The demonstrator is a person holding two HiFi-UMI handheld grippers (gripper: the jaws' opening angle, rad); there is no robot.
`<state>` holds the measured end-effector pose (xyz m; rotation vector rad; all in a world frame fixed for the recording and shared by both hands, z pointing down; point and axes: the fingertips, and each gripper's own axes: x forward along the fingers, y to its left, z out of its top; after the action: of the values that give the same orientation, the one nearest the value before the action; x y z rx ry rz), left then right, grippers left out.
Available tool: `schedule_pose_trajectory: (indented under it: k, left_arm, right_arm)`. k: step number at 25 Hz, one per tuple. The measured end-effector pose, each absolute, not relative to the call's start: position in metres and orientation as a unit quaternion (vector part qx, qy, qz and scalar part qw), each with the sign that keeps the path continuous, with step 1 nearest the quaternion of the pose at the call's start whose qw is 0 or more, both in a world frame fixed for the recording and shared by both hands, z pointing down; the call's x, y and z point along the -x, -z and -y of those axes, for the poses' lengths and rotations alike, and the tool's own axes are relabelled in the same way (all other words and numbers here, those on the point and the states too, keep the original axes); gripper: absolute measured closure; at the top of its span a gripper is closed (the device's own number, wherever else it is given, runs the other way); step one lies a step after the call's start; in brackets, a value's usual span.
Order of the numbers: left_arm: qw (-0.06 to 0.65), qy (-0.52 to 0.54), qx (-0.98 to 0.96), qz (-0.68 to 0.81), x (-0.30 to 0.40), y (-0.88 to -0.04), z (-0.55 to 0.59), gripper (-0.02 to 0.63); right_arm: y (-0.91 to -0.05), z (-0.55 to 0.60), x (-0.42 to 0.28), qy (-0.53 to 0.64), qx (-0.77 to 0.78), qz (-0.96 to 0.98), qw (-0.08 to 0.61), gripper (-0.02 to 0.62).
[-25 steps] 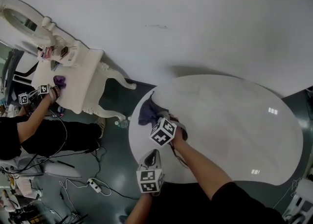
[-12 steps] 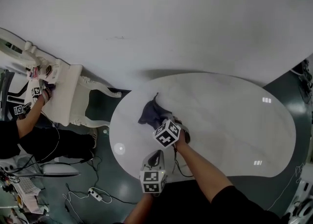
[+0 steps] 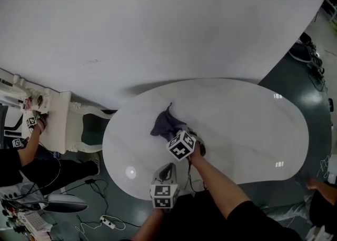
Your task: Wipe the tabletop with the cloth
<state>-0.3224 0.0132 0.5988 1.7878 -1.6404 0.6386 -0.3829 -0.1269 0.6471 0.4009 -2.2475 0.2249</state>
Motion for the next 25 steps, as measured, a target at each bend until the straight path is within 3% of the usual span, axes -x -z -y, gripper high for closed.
schedule_pose_trajectory:
  k: [25]
  left_arm:
    - [0.261, -0.290, -0.773, 0.501, 0.138, -0.600, 0.051, 0.600]
  right_arm:
    - [-0.651, 0.193, 0.131, -0.154, -0.291, 0.857, 0.396, 0.549]
